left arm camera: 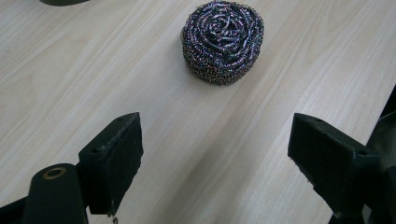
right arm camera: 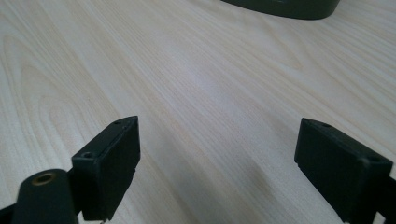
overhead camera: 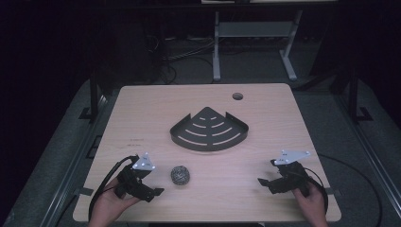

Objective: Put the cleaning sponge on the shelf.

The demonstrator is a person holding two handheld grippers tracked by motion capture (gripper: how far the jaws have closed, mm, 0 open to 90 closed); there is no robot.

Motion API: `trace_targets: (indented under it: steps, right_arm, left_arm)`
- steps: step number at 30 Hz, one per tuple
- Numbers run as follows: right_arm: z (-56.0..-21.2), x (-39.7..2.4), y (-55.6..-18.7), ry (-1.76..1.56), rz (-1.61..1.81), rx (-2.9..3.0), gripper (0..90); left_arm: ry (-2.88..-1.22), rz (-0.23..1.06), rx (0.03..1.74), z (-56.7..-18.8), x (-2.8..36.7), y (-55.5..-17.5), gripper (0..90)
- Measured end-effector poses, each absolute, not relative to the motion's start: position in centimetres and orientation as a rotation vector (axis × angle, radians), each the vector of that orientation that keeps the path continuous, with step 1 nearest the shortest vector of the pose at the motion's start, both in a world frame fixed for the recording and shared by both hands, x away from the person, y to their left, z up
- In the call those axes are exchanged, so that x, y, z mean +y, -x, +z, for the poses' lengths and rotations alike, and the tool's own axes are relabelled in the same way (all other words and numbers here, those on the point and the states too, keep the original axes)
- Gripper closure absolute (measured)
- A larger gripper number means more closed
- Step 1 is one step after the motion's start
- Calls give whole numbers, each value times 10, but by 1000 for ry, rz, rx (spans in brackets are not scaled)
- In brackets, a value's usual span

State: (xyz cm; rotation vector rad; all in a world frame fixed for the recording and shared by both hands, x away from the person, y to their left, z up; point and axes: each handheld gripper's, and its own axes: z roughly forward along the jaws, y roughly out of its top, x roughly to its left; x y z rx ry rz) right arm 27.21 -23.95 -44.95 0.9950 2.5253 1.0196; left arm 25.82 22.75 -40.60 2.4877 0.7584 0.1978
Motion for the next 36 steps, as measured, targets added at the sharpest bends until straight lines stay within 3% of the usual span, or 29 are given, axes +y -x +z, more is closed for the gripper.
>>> trace_targets:
  steps: [36]
  right_arm:
    - [-448,-240,-272,-992,1037,2523,139]
  left_arm:
    - [-2569,127,695,-410,185,-286,173]
